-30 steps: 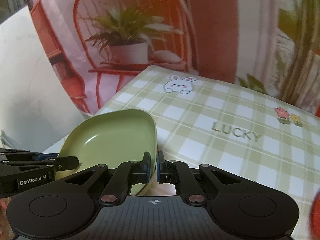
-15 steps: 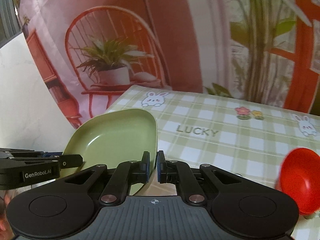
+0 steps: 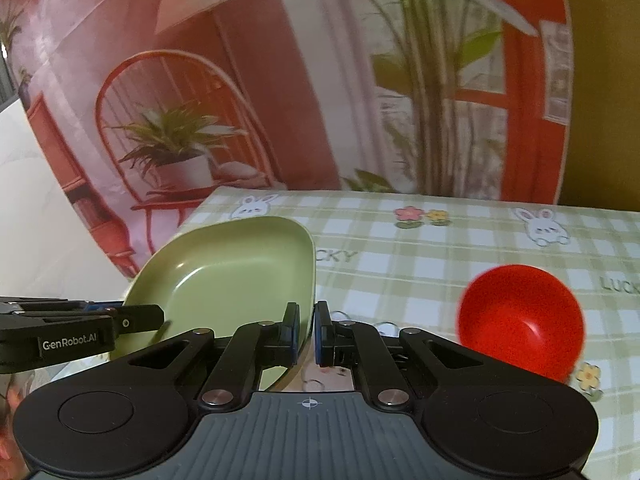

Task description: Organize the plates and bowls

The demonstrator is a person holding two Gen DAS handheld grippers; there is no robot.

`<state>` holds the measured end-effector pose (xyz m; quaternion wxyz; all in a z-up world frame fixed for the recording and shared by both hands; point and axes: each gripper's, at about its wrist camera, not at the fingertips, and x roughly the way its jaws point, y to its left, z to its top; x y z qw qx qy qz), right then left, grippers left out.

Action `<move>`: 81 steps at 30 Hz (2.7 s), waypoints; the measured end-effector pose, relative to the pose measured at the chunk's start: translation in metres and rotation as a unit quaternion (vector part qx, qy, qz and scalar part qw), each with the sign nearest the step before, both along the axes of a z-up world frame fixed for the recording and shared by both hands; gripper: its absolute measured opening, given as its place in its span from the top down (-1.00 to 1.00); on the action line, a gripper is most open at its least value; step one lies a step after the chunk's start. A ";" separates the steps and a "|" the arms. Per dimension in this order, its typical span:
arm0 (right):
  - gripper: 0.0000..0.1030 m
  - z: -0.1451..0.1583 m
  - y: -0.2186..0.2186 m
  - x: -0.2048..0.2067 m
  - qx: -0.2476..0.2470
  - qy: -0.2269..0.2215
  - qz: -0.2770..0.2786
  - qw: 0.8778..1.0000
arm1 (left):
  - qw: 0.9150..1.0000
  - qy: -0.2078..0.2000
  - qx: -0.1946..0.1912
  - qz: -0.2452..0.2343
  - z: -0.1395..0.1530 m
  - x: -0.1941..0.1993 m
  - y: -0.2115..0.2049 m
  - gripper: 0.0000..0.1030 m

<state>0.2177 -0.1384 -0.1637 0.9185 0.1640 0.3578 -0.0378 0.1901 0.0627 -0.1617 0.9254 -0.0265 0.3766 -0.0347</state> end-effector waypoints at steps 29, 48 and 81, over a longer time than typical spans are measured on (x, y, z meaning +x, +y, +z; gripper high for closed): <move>0.87 0.015 -0.070 -0.080 -0.006 -0.020 -0.073 0.997 | 0.997 -0.016 -0.014 -0.074 0.003 -0.022 -0.072 0.70; 0.87 0.014 -0.083 -0.128 -0.001 -0.014 -0.103 0.995 | 0.993 -0.014 -0.019 -0.115 0.001 -0.046 -0.090 0.70; 0.87 -0.025 -0.071 -0.161 0.023 0.034 -0.104 0.994 | 0.993 0.022 -0.018 -0.111 -0.031 -0.066 -0.088 0.70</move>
